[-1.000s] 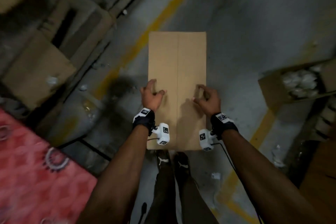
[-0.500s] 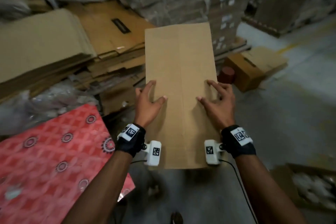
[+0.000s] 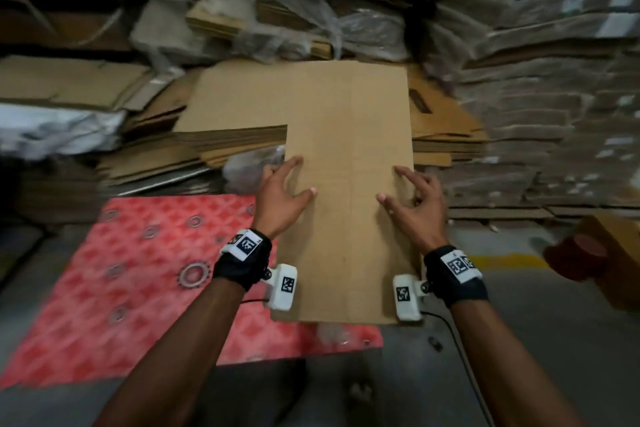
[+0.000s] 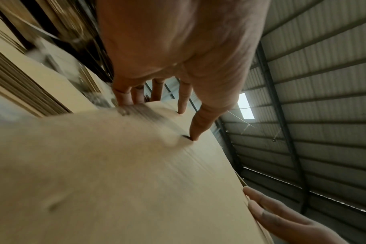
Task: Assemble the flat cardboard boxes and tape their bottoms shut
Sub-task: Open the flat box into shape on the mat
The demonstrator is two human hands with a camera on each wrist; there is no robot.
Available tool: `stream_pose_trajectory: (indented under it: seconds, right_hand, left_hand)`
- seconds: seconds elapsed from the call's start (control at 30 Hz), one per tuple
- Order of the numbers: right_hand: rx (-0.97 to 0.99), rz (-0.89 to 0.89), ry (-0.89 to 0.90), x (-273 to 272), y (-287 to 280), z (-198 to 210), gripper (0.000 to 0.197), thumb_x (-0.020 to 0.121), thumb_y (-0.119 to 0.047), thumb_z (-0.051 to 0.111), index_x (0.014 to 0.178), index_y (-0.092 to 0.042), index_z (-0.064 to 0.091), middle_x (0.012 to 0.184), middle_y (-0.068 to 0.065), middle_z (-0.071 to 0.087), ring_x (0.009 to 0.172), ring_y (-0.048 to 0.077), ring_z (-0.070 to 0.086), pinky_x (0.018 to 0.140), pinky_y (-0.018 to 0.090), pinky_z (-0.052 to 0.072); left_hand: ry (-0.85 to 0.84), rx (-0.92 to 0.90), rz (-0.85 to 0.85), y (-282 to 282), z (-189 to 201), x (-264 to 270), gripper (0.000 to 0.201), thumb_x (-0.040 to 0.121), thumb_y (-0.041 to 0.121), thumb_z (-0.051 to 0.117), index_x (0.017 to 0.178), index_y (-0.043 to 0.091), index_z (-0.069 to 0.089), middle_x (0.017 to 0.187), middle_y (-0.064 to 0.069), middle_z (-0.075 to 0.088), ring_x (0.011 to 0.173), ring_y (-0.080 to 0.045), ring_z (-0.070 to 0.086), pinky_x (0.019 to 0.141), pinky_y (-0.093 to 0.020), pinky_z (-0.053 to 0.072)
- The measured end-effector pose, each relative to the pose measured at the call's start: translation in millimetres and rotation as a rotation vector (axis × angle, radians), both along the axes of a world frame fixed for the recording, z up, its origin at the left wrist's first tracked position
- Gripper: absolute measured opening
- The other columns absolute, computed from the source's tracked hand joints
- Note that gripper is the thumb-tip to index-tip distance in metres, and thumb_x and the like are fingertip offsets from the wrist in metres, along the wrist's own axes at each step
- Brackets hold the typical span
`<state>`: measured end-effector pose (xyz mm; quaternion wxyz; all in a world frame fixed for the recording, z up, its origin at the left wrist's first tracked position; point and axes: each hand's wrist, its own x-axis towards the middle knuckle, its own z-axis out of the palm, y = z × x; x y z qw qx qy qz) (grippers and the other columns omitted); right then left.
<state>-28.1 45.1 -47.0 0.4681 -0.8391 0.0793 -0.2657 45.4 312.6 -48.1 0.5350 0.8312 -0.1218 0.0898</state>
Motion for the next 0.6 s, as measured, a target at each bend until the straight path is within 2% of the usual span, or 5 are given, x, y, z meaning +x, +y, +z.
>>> stream_pose_trajectory:
  seconds: [0.23, 0.33, 0.4, 0.53, 0.6]
  right_hand:
    - [0.030, 0.293, 0.157, 53, 146, -33, 0.061, 0.074, -0.036, 0.088, 0.129, -0.048, 0.065, 0.152, -0.004, 0.042, 0.134, 0.020, 0.048, 0.109, 0.044, 0.048]
    - [0.010, 0.346, 0.168, 74, 189, -52, 0.064, 0.067, -0.041, 0.088, 0.127, -0.042, 0.067, 0.145, -0.004, 0.053, 0.132, 0.016, 0.052, 0.108, 0.047, 0.049]
    - [0.028, 0.384, 0.204, 88, 210, -62, 0.064, 0.067, -0.032, 0.091, 0.127, -0.037, 0.069, 0.138, -0.004, 0.060, 0.127, 0.013, 0.056, 0.106, 0.043, 0.051]
    - [0.040, 0.461, 0.279, 115, 238, -83, 0.064, 0.071, -0.018, 0.092, 0.130, -0.026, 0.069, 0.137, -0.001, 0.060, 0.122, 0.010, 0.057, 0.101, 0.028, 0.049]
    - [0.019, 0.508, 0.321, 130, 246, -94, 0.066, 0.071, -0.020, 0.092, 0.132, -0.024, 0.068, 0.136, -0.002, 0.061, 0.120, 0.013, 0.058, 0.101, 0.032, 0.051]
  left_hand:
    - [0.104, 0.089, 0.196, 168, -31, -2, 0.064, 0.081, 0.021, 0.083, 0.141, 0.028, 0.059, 0.123, -0.004, 0.045, 0.113, -0.016, 0.052, 0.110, -0.030, 0.042]
    - [0.136, 0.098, 0.254, 217, -48, 2, 0.066, 0.080, 0.022, 0.084, 0.142, 0.027, 0.059, 0.130, -0.005, 0.050, 0.118, -0.015, 0.053, 0.109, -0.028, 0.042]
    - [0.168, 0.095, 0.287, 240, -57, 9, 0.067, 0.081, 0.019, 0.083, 0.143, 0.025, 0.058, 0.130, -0.005, 0.048, 0.117, -0.013, 0.050, 0.109, -0.027, 0.040]
    - [0.273, 0.145, 0.295, 269, -78, 22, 0.070, 0.079, 0.016, 0.083, 0.144, 0.024, 0.058, 0.129, -0.004, 0.045, 0.117, -0.014, 0.048, 0.109, -0.028, 0.039]
    - [0.335, 0.145, 0.286, 278, -90, 29, 0.074, 0.073, 0.024, 0.082, 0.143, 0.024, 0.058, 0.134, -0.006, 0.047, 0.123, -0.017, 0.051, 0.110, -0.029, 0.041]
